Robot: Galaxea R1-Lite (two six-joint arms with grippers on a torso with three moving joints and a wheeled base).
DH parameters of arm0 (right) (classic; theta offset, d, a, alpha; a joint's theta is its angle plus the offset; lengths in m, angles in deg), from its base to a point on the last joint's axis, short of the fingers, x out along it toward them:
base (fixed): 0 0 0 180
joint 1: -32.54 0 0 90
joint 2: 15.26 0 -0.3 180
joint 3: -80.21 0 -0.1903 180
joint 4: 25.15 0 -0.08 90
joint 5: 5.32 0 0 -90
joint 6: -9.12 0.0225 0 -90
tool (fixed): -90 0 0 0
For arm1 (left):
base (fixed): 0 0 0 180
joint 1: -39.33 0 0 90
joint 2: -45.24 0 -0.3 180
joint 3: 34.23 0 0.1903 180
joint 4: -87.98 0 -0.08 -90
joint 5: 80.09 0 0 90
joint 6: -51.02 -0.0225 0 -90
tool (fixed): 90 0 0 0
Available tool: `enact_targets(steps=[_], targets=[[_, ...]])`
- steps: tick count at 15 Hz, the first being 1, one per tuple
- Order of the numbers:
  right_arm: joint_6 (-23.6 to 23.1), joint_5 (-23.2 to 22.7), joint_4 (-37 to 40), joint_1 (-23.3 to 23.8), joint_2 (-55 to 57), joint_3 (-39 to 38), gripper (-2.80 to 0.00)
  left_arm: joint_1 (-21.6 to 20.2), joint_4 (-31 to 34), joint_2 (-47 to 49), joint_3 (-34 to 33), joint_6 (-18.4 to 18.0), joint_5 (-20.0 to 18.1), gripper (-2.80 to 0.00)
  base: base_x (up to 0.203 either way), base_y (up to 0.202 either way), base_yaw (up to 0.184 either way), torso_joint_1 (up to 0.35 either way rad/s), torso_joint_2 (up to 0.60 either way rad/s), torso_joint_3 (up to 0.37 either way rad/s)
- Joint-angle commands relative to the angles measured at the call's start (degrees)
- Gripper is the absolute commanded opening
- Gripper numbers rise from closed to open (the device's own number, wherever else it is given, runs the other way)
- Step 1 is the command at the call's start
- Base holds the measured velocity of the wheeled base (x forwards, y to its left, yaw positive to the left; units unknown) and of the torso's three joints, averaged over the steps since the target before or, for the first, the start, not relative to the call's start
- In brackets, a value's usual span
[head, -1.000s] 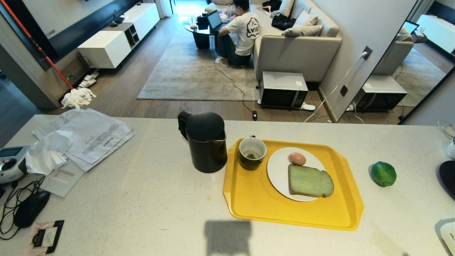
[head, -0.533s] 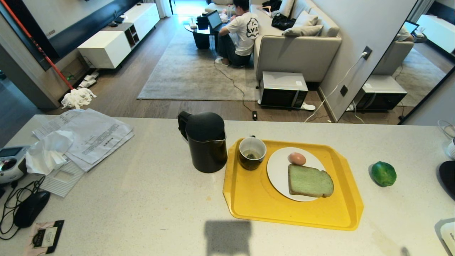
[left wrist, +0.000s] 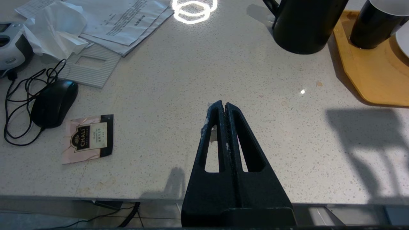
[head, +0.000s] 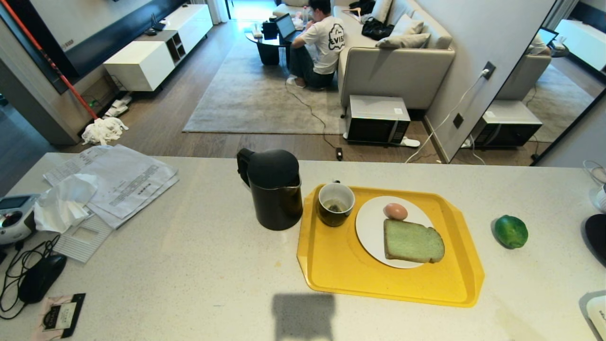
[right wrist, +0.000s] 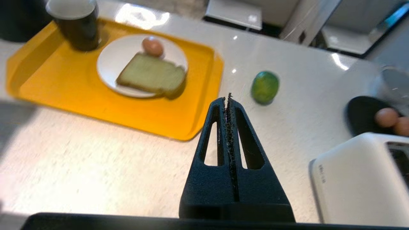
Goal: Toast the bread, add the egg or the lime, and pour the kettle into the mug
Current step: Pick up the kettle
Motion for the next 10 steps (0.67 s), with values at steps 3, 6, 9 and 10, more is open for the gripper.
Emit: enact_targets(steps=[3,6,9,10], targets=[[0.27,-2.91,6.63,0.04,0.22,0.09,-2.8,-0.02,-0.02,-0.04,0.0,-0.01,0.01,-2.8,0.0,0.0,0.0,0.0,0.0,0.0],[5.39,-2.64,7.23,-0.05,0.22,0.45,-2.8,-0.02,-0.02,-0.04,0.0,-0.01,-0.03,-2.8,0.0,0.0,0.0,0.0,0.0,0.0],[8.11,-1.36,7.14,-0.05,0.22,0.45,-2.8,-0.02,-0.02,-0.04,0.0,-0.01,0.01,-2.8,0.0,0.0,0.0,0.0,0.0,0.0],[8.11,-1.36,7.14,-0.05,0.22,0.45,-2.8,-0.02,-0.02,-0.04,0.0,-0.01,-0.07,-2.8,0.0,0.0,0.0,0.0,0.0,0.0]])
